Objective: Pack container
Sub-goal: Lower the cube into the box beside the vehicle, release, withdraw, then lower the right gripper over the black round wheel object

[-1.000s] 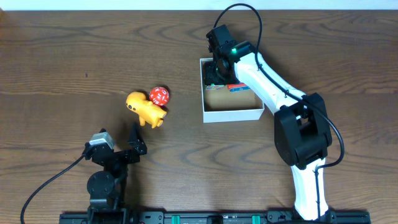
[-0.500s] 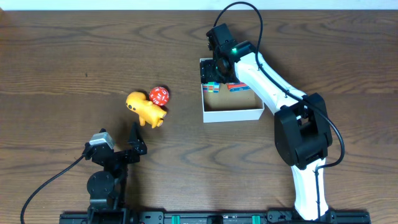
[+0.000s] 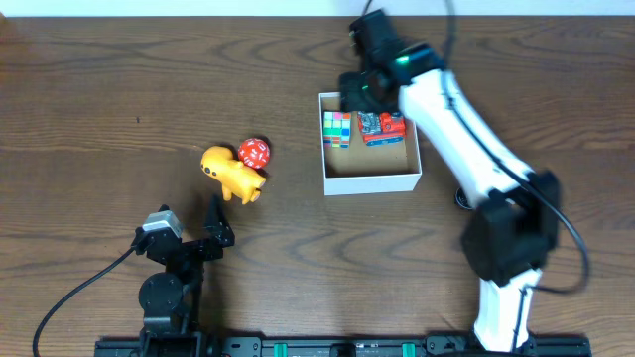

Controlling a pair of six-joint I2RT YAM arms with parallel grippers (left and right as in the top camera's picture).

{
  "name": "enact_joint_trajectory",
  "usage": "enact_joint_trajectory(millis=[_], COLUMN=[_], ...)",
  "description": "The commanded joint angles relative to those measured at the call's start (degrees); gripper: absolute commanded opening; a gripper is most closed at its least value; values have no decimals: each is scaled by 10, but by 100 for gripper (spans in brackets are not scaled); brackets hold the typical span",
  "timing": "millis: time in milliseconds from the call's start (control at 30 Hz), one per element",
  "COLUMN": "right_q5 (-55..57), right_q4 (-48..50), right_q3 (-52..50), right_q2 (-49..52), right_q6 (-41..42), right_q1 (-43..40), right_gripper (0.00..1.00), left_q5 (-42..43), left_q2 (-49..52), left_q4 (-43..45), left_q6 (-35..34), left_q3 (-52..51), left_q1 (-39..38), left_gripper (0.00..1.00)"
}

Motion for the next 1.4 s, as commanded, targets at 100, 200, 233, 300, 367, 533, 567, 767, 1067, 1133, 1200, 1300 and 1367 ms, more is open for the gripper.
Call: enact_joint_trajectory(millis=[100, 200, 233, 300, 367, 533, 567, 767, 1067, 1133, 1200, 1300, 1367], right_q5=[137, 130, 125, 117, 117, 101, 88, 11, 5, -2, -10, -14, -14], right_q4=[-126, -200, -213, -236, -252, -256, -253, -209, -187, -186, -183, -177, -164], right_q3=[21, 20, 17, 4, -7, -57, -74, -162, -233, -247, -258, -270, -282], right_q2=[-98, -101, -101, -101, -100, -100, -100, -100, -100, -100, -100, -100, -100], right_q6=[2, 9, 11, 12, 12, -6, -13, -68, -89, -89, -89, -89, -89], right_q1=[-49, -82, -90, -111, -131, -184, -198, -236, -237, -237, -237, -238, -238], right_gripper=[79, 82, 82, 83, 86, 98, 98, 97, 99, 99, 99, 99, 99], left_q5=[-5, -5, -5, -5, -5, -5, -5, -5, -5, -5, -5, -5, -5], left_q2=[0, 0, 0, 0, 0, 0, 0, 0, 0, 0, 0, 0, 0], left_q4=[-21, -21, -21, -21, -21, -21, -21, -21, -21, -21, -21, -21, -21], left_q6=[9, 9, 9, 9, 9, 9, 9, 9, 9, 9, 9, 9, 9], left_q3=[-12, -12, -12, -12, -12, -12, -12, -12, -12, -12, -12, -12, -12], left_q1=[3, 3, 3, 3, 3, 3, 3, 3, 3, 3, 3, 3, 3], left_gripper=[98, 98, 98, 98, 98, 98, 98, 98, 98, 98, 98, 98, 98])
